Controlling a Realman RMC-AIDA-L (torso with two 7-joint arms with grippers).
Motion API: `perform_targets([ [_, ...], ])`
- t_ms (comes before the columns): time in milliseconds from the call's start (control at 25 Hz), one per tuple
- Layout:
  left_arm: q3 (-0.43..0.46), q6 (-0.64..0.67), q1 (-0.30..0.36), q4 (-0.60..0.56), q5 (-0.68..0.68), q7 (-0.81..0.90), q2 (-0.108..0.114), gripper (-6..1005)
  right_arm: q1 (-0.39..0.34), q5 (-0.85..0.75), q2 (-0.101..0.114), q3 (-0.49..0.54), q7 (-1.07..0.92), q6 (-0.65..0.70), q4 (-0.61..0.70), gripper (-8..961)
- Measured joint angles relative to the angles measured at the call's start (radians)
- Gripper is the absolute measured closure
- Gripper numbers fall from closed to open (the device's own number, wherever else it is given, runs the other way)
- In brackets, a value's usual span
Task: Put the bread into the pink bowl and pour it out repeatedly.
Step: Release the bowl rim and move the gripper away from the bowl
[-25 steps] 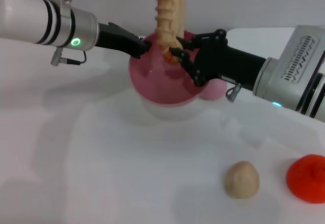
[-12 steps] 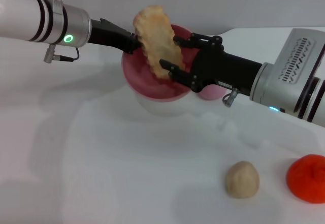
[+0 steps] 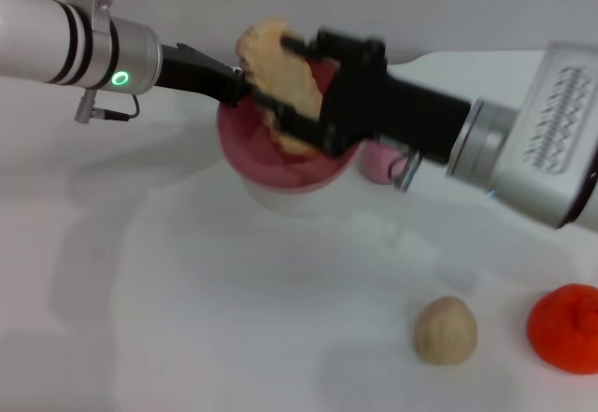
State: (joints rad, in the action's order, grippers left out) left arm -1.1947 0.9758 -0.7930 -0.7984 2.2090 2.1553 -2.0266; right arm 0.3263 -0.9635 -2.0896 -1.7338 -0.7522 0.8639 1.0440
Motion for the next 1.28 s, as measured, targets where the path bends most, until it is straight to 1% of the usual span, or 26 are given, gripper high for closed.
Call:
perform_targets([
  [120, 0.000, 0.010, -0.002, 0.004, 0.000, 0.000, 0.002, 956, -0.053, 0.052, -0.001, 0.024, 0.005, -0.002, 0.115, 361],
  [200, 0.000, 0.020, -0.003, 0.004, 0.000, 0.003, 0.004, 956, -0.083, 0.099, 0.002, 0.063, 0.008, -0.003, 0.174, 361],
  [320, -0.001, 0.037, -0.004, 0.004, 0.000, 0.008, 0.007, 956, -0.118, 0.149, 0.001, 0.134, 0.048, -0.003, 0.219, 361],
  [360, -0.006, 0.065, -0.009, 0.002, 0.000, 0.016, 0.012, 956, -0.129, 0.172, 0.001, 0.158, 0.077, -0.004, 0.222, 361],
  [520, -0.010, 0.096, -0.020, 0.003, 0.000, 0.024, 0.018, 956, -0.169, 0.323, 0.004, 0.219, 0.215, -0.004, 0.189, 361],
  [560, -0.010, 0.121, -0.028, 0.005, 0.020, 0.041, 0.022, 956, -0.179, 0.359, 0.006, 0.228, 0.241, -0.001, 0.176, 361],
  [640, -0.011, 0.132, -0.033, 0.006, 0.055, 0.062, 0.021, 957, -0.192, 0.385, 0.007, 0.240, 0.258, 0.007, 0.155, 361],
  [680, -0.011, 0.132, -0.033, 0.006, 0.055, 0.062, 0.021, 957, -0.198, 0.390, 0.006, 0.244, 0.262, 0.011, 0.144, 361],
  [720, -0.011, 0.140, -0.039, 0.006, 0.104, 0.090, 0.016, 957, -0.202, 0.391, 0.007, 0.247, 0.263, 0.018, 0.132, 361],
  [840, -0.010, 0.156, -0.044, 0.007, 0.160, 0.120, 0.007, 957, -0.206, 0.391, 0.007, 0.250, 0.264, 0.037, 0.091, 361],
  [1120, -0.010, 0.179, -0.041, 0.017, 0.178, 0.129, 0.001, 957, -0.206, 0.386, 0.009, 0.253, 0.265, 0.044, 0.044, 362],
  [1280, -0.010, 0.180, -0.019, 0.029, 0.179, 0.129, -0.001, 957, -0.209, 0.384, 0.009, 0.254, 0.265, 0.045, 0.039, 362],
])
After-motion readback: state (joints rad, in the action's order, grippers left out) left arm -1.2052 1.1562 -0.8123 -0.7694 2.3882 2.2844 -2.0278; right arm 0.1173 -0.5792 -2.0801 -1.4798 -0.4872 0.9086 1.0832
